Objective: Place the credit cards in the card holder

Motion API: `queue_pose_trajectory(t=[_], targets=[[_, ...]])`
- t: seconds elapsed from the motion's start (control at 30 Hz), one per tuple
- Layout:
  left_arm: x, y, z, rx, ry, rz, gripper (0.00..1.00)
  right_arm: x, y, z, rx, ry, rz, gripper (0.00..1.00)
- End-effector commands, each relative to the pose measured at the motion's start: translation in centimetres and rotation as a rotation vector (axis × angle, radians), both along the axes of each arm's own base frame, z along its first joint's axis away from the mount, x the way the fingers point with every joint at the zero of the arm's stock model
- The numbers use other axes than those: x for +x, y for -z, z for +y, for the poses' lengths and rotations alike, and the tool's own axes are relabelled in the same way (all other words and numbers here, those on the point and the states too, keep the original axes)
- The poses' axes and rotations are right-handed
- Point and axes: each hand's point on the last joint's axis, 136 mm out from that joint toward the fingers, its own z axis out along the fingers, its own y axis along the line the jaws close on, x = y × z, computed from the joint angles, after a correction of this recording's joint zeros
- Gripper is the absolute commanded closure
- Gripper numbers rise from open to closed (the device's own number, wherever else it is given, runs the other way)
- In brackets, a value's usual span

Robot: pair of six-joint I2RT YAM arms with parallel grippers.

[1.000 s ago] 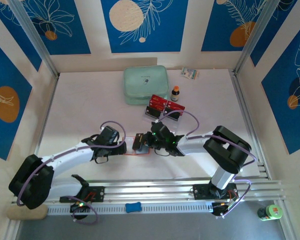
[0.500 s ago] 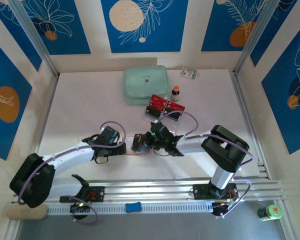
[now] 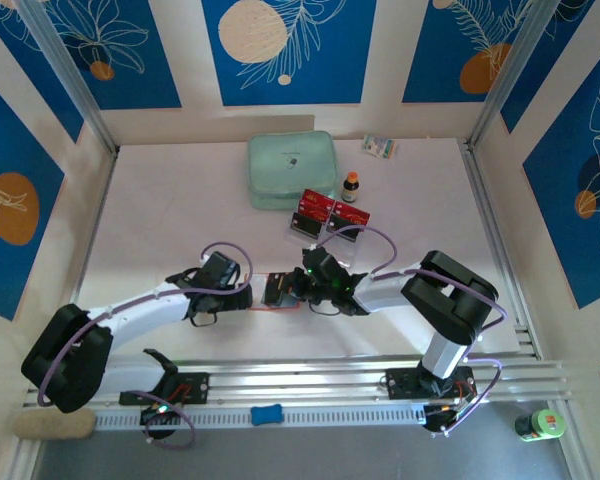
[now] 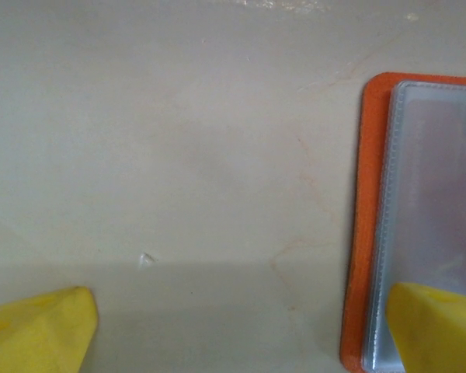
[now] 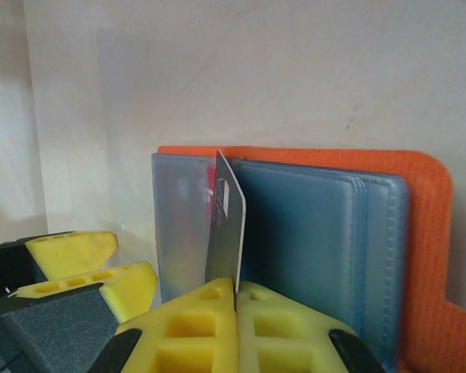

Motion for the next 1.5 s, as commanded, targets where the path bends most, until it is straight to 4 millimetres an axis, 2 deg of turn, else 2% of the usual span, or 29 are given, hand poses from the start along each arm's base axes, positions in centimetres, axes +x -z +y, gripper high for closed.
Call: queue_pose_trajectory(t=[0.0,0.73,1.23,1.37,1.47], targets=[[-0.3,0.6,0.1,0.000,-0.005,0.038,0.04,-1.4,1.6,-0.4,-0.034,-0.024,0.051,1.00],[-0.4,1.0,0.1,0.007,-0.004,0.044,0.03,-2.2,3.0,0.7,-0.015,-0.072,0.153,1.00],[0.0,0.4,0.0,0.004,-0.004,0.027,0.03,-2.2,3.6,1.3,-0.041,-0.121,0.217,1.00],[0.0,0.1,0.6,0.027,-0.020,0.021,0.04,-1.9,3.2,1.1,-0.044,-0.116,0.209,1.00],[-0.2,-0.1,2.2,0.099,-0.079,0.034,0.03,-1.9,3.1,1.0,-0.047,-0.120,0.209,1.00]])
